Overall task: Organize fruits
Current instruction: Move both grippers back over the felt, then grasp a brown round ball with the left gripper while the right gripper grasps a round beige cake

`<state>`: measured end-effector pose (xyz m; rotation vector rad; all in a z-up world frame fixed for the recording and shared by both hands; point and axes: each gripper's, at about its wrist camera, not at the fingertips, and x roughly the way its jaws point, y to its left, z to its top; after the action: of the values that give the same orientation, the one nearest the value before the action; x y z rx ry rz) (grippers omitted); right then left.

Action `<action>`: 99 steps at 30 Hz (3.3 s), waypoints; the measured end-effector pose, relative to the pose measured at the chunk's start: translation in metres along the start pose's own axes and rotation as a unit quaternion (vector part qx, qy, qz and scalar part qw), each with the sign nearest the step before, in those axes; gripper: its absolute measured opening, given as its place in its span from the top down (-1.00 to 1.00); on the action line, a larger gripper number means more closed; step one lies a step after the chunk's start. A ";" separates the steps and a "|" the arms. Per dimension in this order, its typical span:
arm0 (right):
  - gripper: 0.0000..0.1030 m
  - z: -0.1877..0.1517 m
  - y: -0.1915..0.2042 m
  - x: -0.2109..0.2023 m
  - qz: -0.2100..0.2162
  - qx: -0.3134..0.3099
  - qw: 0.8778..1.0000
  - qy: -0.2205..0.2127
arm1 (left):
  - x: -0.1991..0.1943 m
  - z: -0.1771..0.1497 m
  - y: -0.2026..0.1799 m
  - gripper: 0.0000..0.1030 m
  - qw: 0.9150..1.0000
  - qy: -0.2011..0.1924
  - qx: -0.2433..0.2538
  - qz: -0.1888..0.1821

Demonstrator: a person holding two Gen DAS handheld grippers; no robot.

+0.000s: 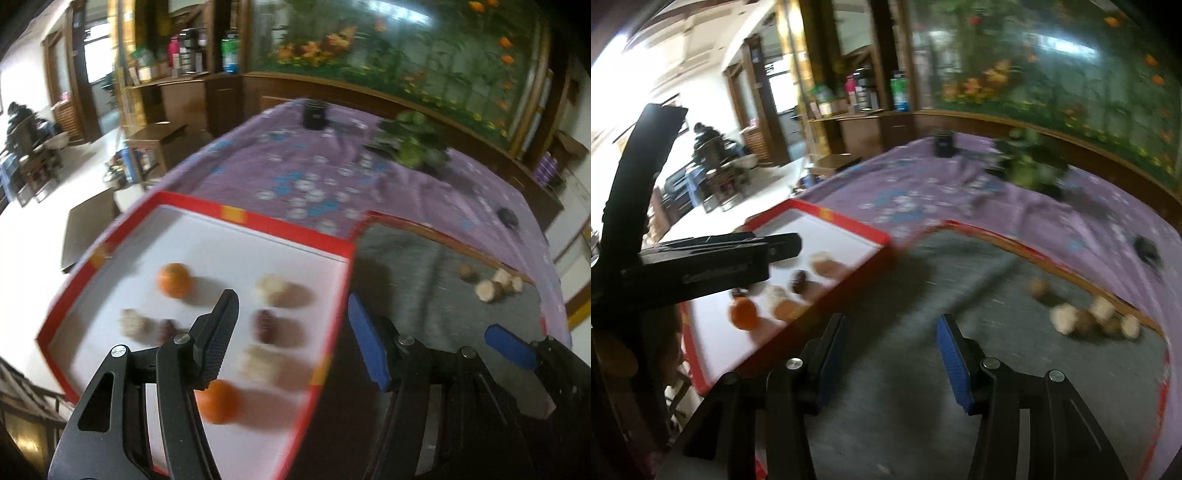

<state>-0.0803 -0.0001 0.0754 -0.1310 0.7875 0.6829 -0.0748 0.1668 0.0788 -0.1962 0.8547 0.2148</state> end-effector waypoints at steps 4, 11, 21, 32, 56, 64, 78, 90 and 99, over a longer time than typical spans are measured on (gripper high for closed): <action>0.04 -0.014 -0.037 -0.020 -0.034 0.022 0.999 -0.004 | 0.011 -0.001 -0.040 -0.21 0.999 0.013 0.025 -0.041; 0.03 -0.041 -0.109 -0.049 -0.101 0.068 0.993 -0.007 | 0.039 0.001 -0.099 -0.20 0.993 0.051 0.056 -0.090; 0.03 -0.062 -0.161 -0.057 -0.098 0.129 0.987 -0.009 | 0.084 0.018 -0.154 -0.20 0.987 0.085 0.083 -0.104; 0.03 -0.058 -0.165 -0.048 -0.067 0.134 0.989 -0.012 | 0.124 0.033 -0.179 -0.19 0.984 0.124 0.054 -0.116; 0.03 -0.002 -0.141 0.011 0.048 0.057 0.997 0.008 | 0.073 0.021 -0.103 0.61 0.993 0.073 0.040 -0.083; 0.03 0.015 -0.145 0.051 0.008 0.037 0.999 0.034 | 0.063 0.024 -0.081 0.61 0.995 0.059 0.036 -0.070; 0.01 -0.016 -0.131 0.013 0.082 0.075 0.993 0.035 | 0.050 0.023 -0.075 0.61 0.995 0.050 0.031 -0.078; 0.01 -0.011 -0.125 0.056 -0.040 0.035 0.997 0.047 | 0.051 0.015 -0.081 0.60 0.996 0.045 0.049 -0.060; 0.49 -0.009 -0.124 0.051 -0.081 0.047 0.995 0.036 | 0.050 0.004 -0.082 0.60 0.996 0.042 0.061 -0.043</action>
<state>0.0158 -0.0737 0.0163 -0.1337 0.8670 0.4887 -0.0179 0.0945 0.0504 -0.1273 0.9376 0.0742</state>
